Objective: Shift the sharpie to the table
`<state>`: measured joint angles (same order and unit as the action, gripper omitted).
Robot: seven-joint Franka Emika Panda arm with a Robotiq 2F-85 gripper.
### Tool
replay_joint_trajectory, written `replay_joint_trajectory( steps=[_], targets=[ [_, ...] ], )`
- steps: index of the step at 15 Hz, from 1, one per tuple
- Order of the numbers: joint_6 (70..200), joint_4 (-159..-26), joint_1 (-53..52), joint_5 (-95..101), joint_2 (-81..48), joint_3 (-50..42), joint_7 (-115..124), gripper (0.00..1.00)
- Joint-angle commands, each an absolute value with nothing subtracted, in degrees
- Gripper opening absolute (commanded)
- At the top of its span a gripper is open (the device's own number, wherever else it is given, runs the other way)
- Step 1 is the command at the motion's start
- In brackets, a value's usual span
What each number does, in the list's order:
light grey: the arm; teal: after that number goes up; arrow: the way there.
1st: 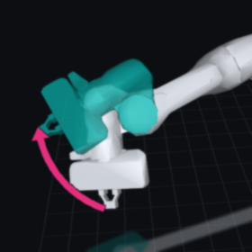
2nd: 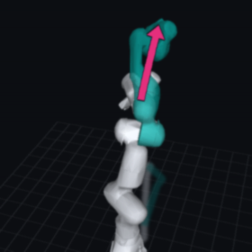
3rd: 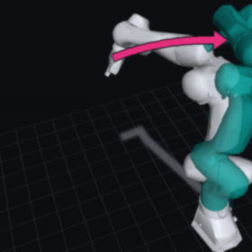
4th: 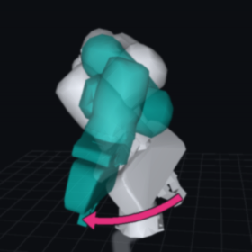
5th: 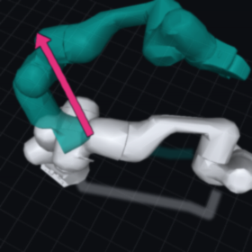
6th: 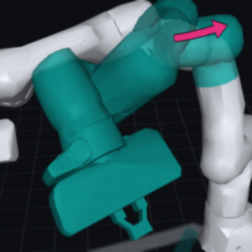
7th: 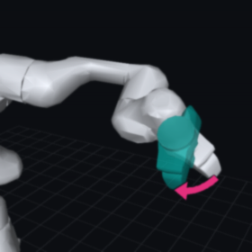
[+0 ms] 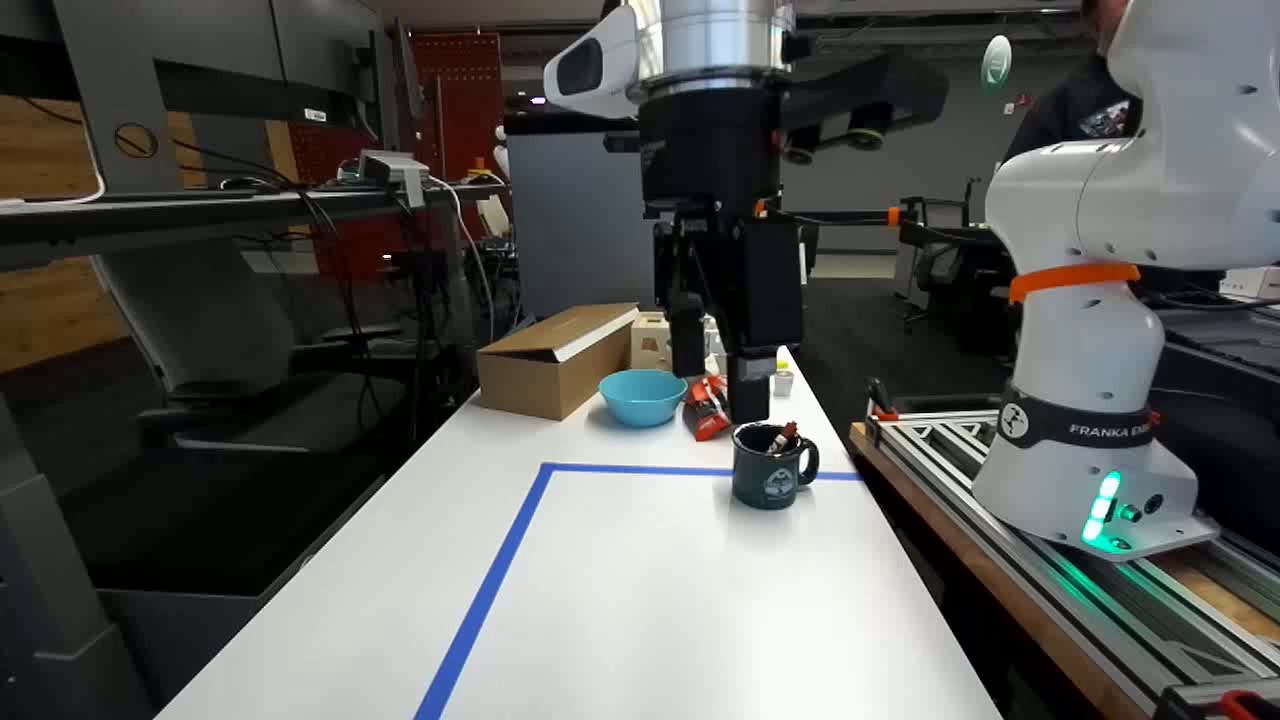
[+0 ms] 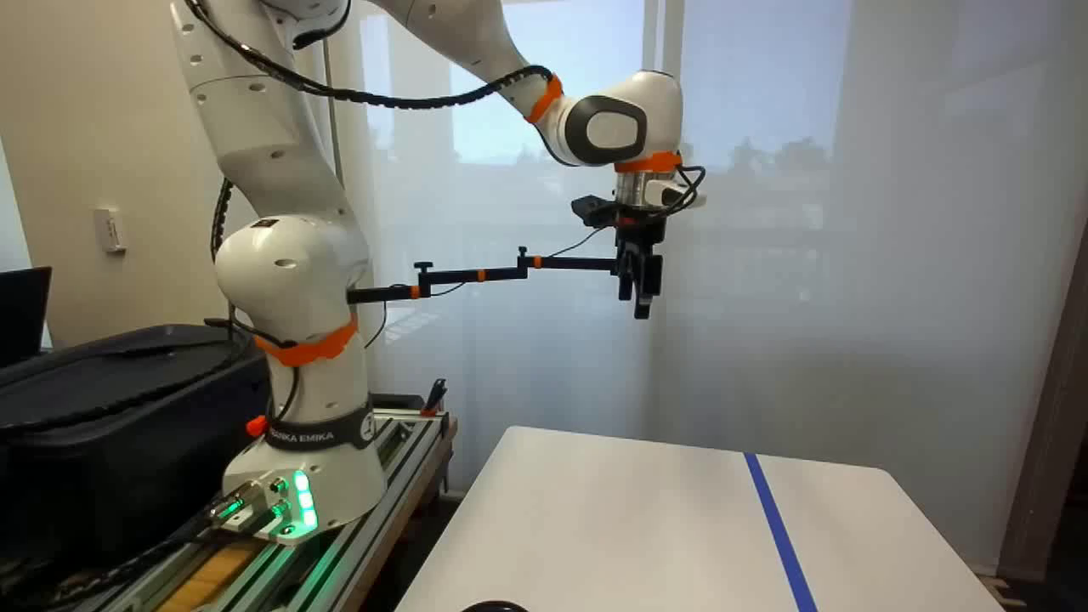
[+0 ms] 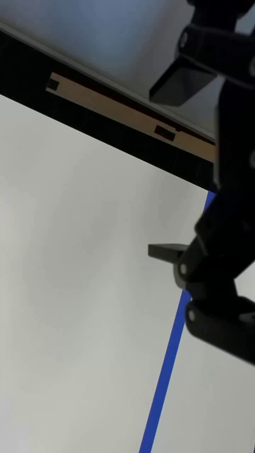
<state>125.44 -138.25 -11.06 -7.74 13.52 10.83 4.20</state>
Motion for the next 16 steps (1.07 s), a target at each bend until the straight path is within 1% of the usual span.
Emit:
replay_joint_trajectory(
  steps=[1,10,13,16],
  targets=[
    [125.35,-138.13,-11.09,-7.72,13.52,10.81,4.21,1.0],
    [125.35,-137.96,-11.09,-7.72,13.52,10.81,4.21,1.0],
    [131.37,-141.08,-9.14,-3.78,13.07,9.43,1.65,1.0],
    [136.94,-143.69,-5.73,4.31,13.73,6.78,-2.23,1.0]
  ],
)
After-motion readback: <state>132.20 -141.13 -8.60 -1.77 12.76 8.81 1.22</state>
